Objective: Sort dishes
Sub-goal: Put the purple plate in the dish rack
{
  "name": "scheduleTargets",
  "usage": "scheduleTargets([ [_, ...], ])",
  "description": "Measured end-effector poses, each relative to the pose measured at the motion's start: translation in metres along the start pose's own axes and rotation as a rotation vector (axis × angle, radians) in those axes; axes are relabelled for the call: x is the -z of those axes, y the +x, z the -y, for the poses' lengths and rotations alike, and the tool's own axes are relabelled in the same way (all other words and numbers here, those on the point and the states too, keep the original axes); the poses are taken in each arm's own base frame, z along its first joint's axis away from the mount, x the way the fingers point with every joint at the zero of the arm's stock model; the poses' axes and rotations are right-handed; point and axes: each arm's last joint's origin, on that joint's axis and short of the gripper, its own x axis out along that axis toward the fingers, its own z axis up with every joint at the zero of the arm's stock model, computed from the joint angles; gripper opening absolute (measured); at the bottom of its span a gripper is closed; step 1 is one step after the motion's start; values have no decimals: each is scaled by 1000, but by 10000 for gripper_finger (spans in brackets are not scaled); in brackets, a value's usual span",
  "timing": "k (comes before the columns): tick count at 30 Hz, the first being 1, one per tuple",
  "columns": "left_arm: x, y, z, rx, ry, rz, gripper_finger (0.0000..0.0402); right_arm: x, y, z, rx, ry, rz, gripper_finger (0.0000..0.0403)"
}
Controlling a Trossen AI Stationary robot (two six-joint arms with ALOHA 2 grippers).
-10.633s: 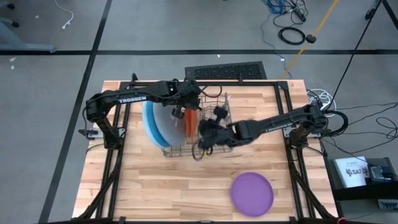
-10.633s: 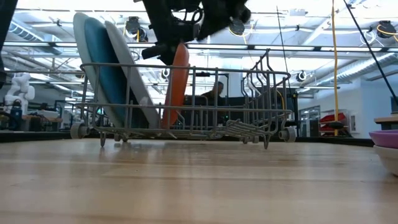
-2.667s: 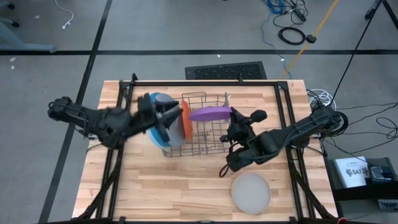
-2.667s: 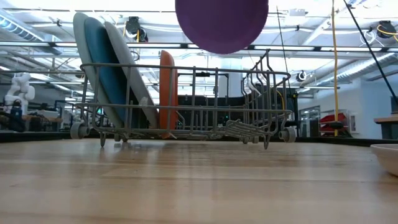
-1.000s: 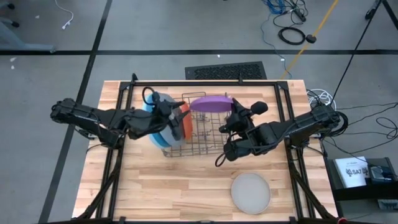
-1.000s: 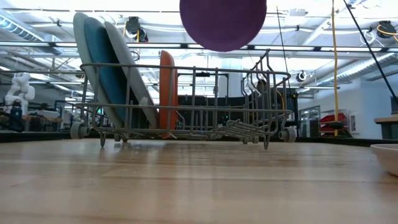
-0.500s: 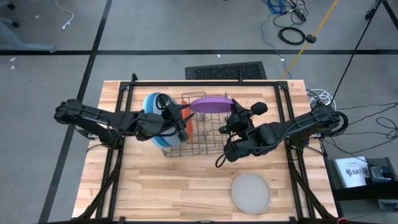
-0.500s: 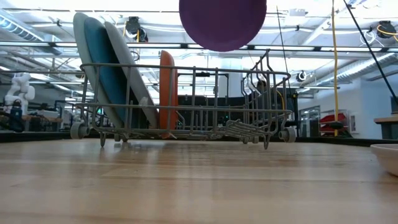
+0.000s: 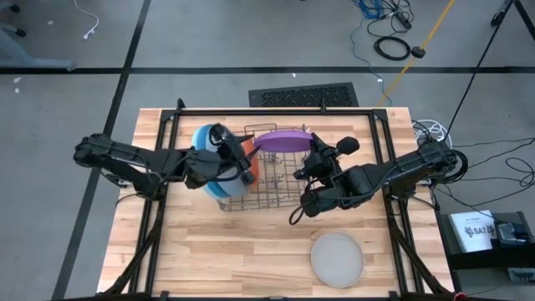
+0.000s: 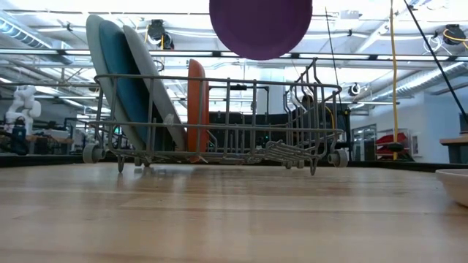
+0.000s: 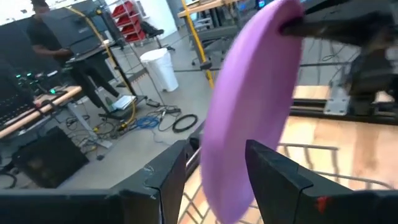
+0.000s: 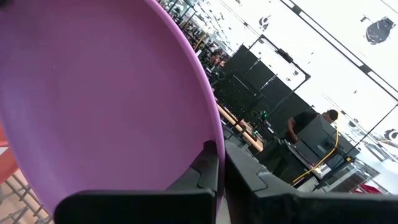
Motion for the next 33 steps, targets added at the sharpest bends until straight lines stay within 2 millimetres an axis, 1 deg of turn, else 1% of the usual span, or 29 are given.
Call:
scheduleTargets([
  [5,1,12,4,34,60,16,167,0,0,0,0,2,0,2],
  [8,0,18,6,25,97,40,166,0,0,0,-1,3,1,1],
  [10,0,21,6,10,115,31,158,0,-1,0,-13,4,-3,1],
  [12,-2,22,5,1,137,30,135,0,-2,-1,-21,4,-3,1],
  [13,-4,22,4,-2,148,34,117,0,-2,-1,-23,4,-2,1],
  [16,-10,20,1,-1,191,43,43,-1,-4,-1,-25,8,2,3],
  [17,-11,20,1,-10,212,36,25,-1,-4,-1,-31,13,0,4],
  [18,-11,20,0,-12,234,29,16,-1,-5,-1,-34,18,0,4],
  [24,-19,20,-10,-2,350,-9,7,-1,-8,-3,-50,21,4,8],
  [26,-24,20,-14,21,401,-6,7,-1,-12,-3,-76,9,6,18],
  [28,-29,20,-19,39,453,1,5,-1,-17,-5,-115,-11,5,36],
  [33,-36,23,-30,104,583,6,4,-1,-31,-8,-255,-47,-6,106],
])
